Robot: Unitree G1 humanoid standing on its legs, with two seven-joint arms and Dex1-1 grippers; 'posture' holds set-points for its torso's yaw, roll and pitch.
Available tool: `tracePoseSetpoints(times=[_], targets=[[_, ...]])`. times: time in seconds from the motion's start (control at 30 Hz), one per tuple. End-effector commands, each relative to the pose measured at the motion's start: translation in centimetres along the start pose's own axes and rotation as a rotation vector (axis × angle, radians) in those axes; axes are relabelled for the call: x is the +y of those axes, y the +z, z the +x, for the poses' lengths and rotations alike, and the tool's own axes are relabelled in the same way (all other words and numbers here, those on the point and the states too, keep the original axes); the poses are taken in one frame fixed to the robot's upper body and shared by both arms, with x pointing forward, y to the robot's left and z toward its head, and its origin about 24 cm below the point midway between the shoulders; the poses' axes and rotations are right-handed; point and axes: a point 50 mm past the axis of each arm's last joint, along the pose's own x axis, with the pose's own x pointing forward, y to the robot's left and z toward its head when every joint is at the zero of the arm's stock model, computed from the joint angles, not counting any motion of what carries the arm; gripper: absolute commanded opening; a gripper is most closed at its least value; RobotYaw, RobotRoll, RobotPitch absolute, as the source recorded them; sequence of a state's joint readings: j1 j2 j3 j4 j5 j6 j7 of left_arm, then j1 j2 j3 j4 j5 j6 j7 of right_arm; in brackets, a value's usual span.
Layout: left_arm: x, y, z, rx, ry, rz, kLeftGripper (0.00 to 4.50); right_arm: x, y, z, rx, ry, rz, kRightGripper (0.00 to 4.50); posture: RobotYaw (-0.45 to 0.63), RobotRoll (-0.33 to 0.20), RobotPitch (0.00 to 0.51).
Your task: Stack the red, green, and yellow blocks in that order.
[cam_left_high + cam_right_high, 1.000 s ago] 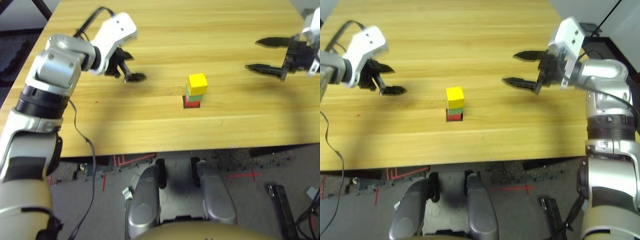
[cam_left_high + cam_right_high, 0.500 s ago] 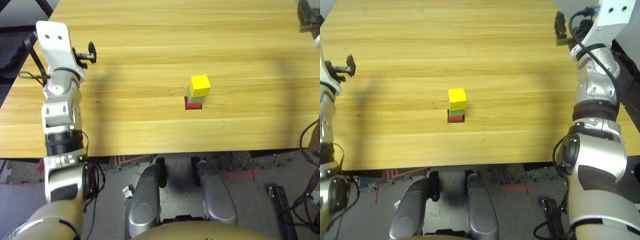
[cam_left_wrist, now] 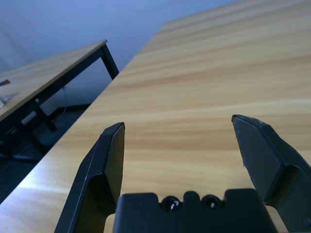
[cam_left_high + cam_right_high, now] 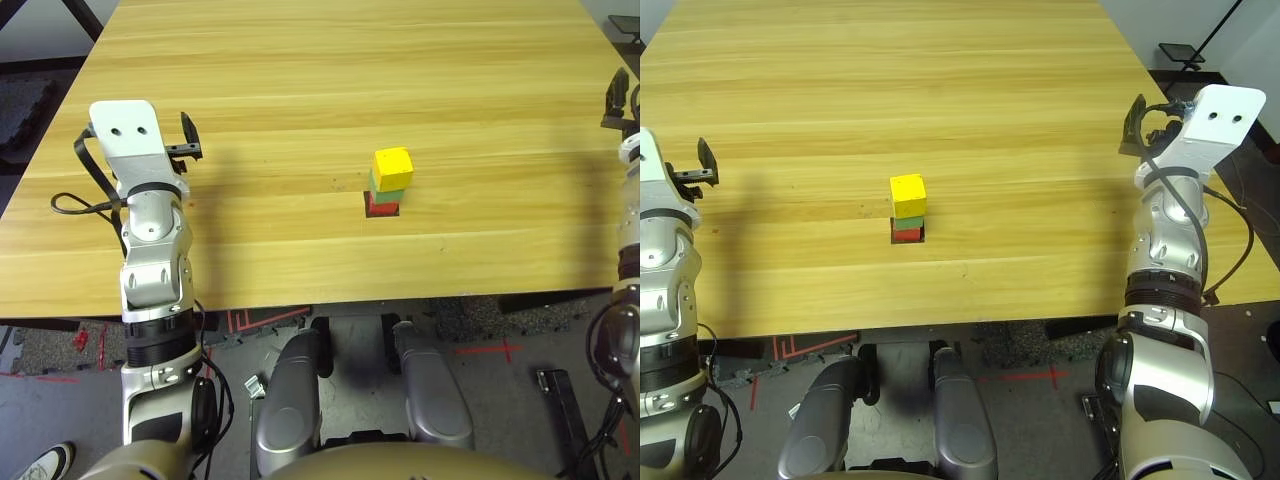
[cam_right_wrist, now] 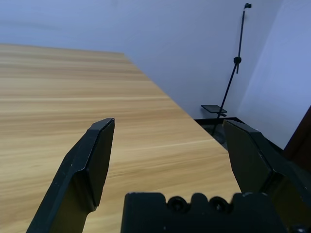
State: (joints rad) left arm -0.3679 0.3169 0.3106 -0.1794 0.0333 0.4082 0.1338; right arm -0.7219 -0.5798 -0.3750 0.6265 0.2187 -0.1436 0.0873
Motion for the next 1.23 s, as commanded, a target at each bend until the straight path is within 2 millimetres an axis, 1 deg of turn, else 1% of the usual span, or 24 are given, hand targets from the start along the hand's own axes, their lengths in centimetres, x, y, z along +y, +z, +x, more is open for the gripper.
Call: tracePoseSetpoints(times=[0.03,0.17,0.27,0.4,0.6,0.7,0.9,1.07,1.13,1.23], targets=[[0.3,-0.7,-0.6,0.017,0.021,0.023,4.48,-0.3,-0.5,-0.6,0.023,-0.018,0.019,4.50,0.27,0.103,0.324],[0.2,-1.0,-1.0,0.030,0.026,0.021,4.48,-0.4,-0.6,-0.9,0.032,-0.017,0.016,4.50,0.26,0.104,0.329],[-0.1,-0.9,-1.0,0.030,0.022,0.015,4.48,-0.7,-0.7,-1.0,0.038,-0.021,0.011,4.50,0.27,0.107,0.332],[-1.0,-0.5,-0.2,0.017,0.005,0.003,4.48,-0.8,-0.7,-1.2,0.035,-0.021,0.009,4.50,0.25,0.110,0.326],[-2.6,0.6,1.6,-0.017,-0.031,-0.035,4.48,-0.7,-0.2,-1.4,0.015,-0.024,0.004,4.50,0.18,0.087,0.332],[-3.0,0.6,2.1,-0.025,-0.044,-0.034,4.48,-1.3,-0.4,-1.9,0.018,-0.041,-0.001,4.50,0.17,0.097,0.328],[-2.9,0.7,2.2,-0.030,-0.044,-0.032,4.48,-2.2,-0.4,-2.5,0.021,-0.068,-0.013,4.50,0.17,0.105,0.321],[-2.0,0.7,2.7,-0.044,-0.012,-0.017,4.48,-1.2,-0.4,-2.1,0.014,-0.044,-0.004,4.50,0.18,0.107,0.309],[-1.6,0.4,2.8,-0.037,0.011,-0.005,4.48,-1.3,-0.4,-1.9,0.014,-0.049,-0.007,4.50,0.20,0.113,0.296],[-1.1,0.6,2.9,-0.037,0.046,-0.013,4.48,-1.3,-0.1,-1.4,0.007,-0.053,-0.004,4.50,0.22,0.119,0.298]])
